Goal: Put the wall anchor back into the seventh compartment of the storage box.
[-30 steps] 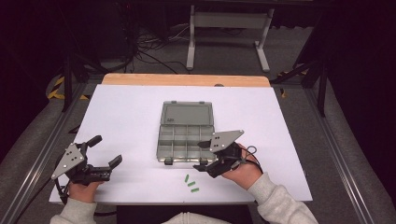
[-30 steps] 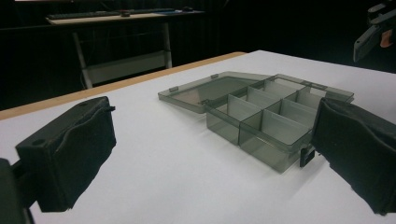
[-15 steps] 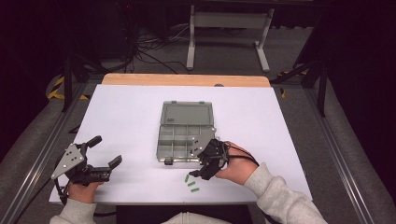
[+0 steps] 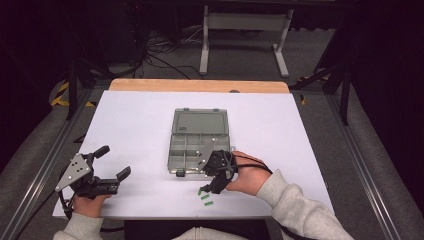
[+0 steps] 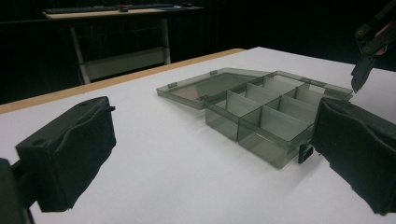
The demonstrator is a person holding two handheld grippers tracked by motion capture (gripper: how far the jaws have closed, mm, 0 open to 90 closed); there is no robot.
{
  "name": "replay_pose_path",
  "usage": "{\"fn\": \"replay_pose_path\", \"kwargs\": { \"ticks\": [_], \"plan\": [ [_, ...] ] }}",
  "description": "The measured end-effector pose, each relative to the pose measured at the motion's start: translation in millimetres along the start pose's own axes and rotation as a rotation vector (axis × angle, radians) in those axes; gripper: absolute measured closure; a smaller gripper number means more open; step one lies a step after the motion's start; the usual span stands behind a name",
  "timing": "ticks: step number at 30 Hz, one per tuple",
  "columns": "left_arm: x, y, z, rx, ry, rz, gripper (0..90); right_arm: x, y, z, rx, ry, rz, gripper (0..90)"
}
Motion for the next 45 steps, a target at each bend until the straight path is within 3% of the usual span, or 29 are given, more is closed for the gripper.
{"fn": "replay_pose_path", "kwargs": {
  "ticks": [25,45],
  "plan": [
    [0.1,-1.3,-0.8,0.004,0.005,-0.003,0.6,7.6,-1.1,42.5,0.063,-0.079,-0.014,39.6],
    [-0.3,-2.0,-1.1,0.003,0.006,-0.007,0.6,5.3,-3.2,57.9,0.087,-0.115,-0.047,55.5]
  ]
}}
Point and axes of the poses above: each handheld gripper's, and its own axes: z roughly forward along the jaws, x roughly out of its top, y roughly to its right, the point moved 5 cm from there along z, roughly forward along the jaws, and after that the axes turned 9 degrees about -y, right-handed, at the moved point
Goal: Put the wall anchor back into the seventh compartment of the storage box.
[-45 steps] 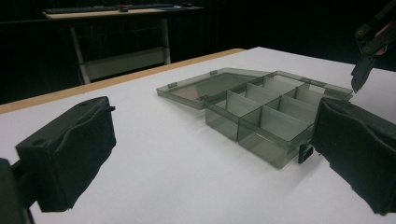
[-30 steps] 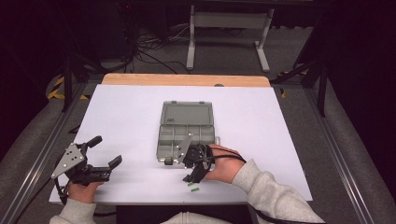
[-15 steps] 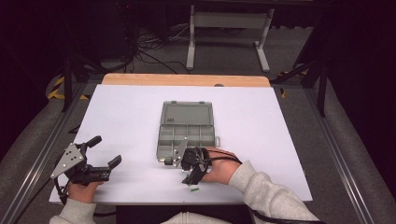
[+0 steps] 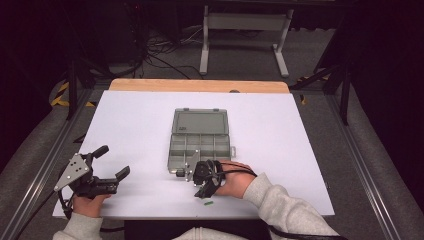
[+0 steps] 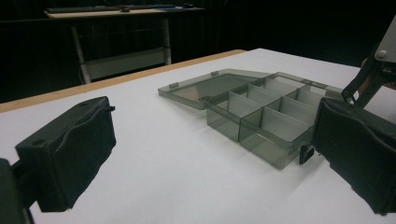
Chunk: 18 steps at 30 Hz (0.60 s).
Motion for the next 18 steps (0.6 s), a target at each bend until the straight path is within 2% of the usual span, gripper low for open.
{"fn": "replay_pose_path", "kwargs": {
  "ticks": [13,18],
  "plan": [
    [-0.1,-0.7,-0.4,0.001,-0.001,-0.004,0.5,0.2,-3.7,2.8,-0.004,-0.015,-0.025,69.1],
    [-0.1,-1.0,-0.6,0.001,0.002,-0.008,0.5,0.2,-3.9,2.8,-0.005,-0.014,-0.019,69.3]
  ]
}}
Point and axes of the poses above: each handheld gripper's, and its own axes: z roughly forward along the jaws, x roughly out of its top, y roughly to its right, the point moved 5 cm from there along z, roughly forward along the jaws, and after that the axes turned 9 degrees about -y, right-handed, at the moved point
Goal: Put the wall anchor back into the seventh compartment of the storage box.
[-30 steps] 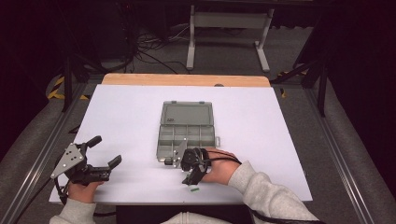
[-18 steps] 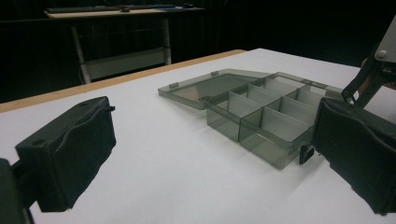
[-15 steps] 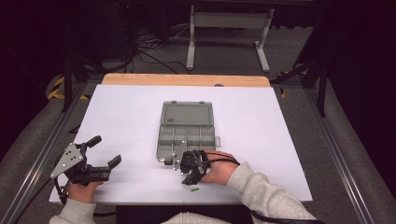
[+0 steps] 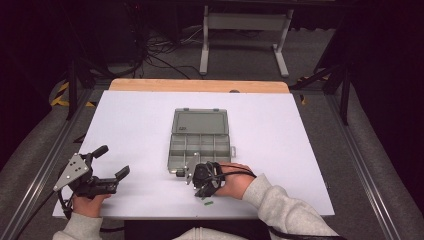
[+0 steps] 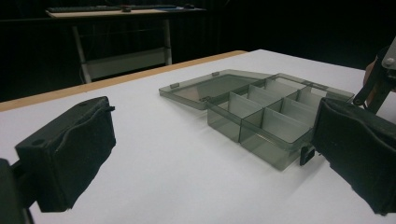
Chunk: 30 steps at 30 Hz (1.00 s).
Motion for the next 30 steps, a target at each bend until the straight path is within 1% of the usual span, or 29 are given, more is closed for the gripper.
{"fn": "replay_pose_path", "kwargs": {
  "ticks": [8,12,13,23,27,29,30],
  "plan": [
    [0.0,-0.4,0.0,0.0,0.002,-0.001,0.5,-1.0,0.2,-0.7,-0.005,0.008,0.005,69.4],
    [-0.1,-0.3,0.1,0.001,0.002,-0.002,0.5,-1.1,0.5,-4.5,-0.006,0.015,0.009,69.4],
    [-0.1,-0.3,0.2,0.001,0.002,-0.003,0.5,-0.9,0.5,-5.8,-0.007,0.024,0.012,69.4],
    [-0.4,-0.2,1.0,0.002,-0.001,-0.003,0.5,1.1,3.2,-27.5,-0.025,0.054,0.03,69.4],
    [-0.6,-0.4,1.3,0.002,-0.002,-0.002,0.5,0.8,6.8,-36.0,-0.041,0.071,0.053,69.4],
    [-0.6,-0.4,1.4,0.003,-0.002,-0.003,0.5,0.7,7.7,-37.2,-0.043,0.077,0.056,69.4],
    [-0.5,-0.4,1.4,0.002,-0.002,-0.002,0.5,-0.3,10.2,-41.2,-0.047,0.081,0.067,69.4]
  ]
}}
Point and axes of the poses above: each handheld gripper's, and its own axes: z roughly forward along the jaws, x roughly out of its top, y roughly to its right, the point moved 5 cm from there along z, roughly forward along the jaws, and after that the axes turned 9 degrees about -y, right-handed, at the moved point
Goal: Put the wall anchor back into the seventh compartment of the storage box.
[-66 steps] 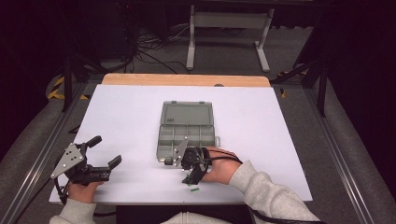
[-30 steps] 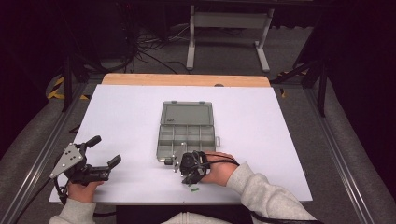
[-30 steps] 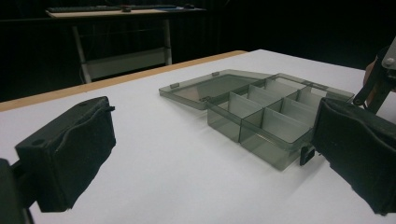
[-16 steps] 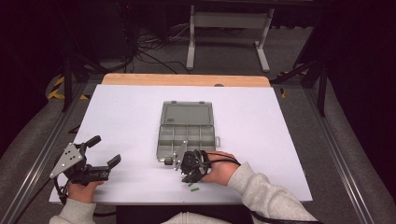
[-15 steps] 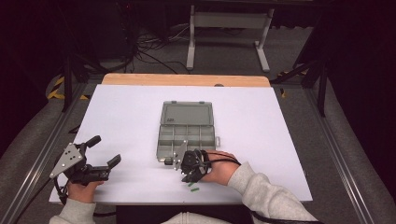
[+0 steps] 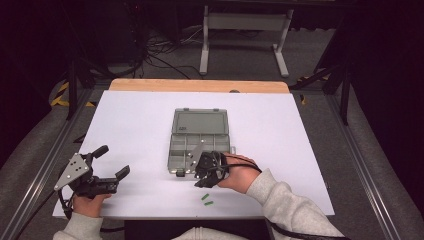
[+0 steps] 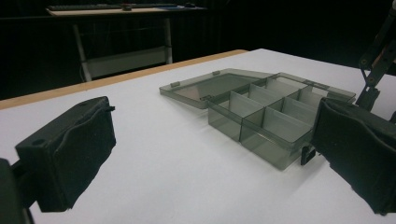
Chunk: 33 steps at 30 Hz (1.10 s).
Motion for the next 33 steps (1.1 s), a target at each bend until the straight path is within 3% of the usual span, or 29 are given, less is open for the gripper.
{"fn": "replay_pose_path", "kwargs": {
  "ticks": [14,33],
  "plan": [
    [0.1,0.1,0.4,0.001,-0.002,-0.003,0.5,-6.2,17.5,-16.4,-0.032,0.024,0.081,69.4],
    [-0.1,-0.5,1.0,0.003,-0.003,-0.004,0.6,-14.6,52.1,-28.9,-0.09,0.05,0.199,69.4]
  ]
}}
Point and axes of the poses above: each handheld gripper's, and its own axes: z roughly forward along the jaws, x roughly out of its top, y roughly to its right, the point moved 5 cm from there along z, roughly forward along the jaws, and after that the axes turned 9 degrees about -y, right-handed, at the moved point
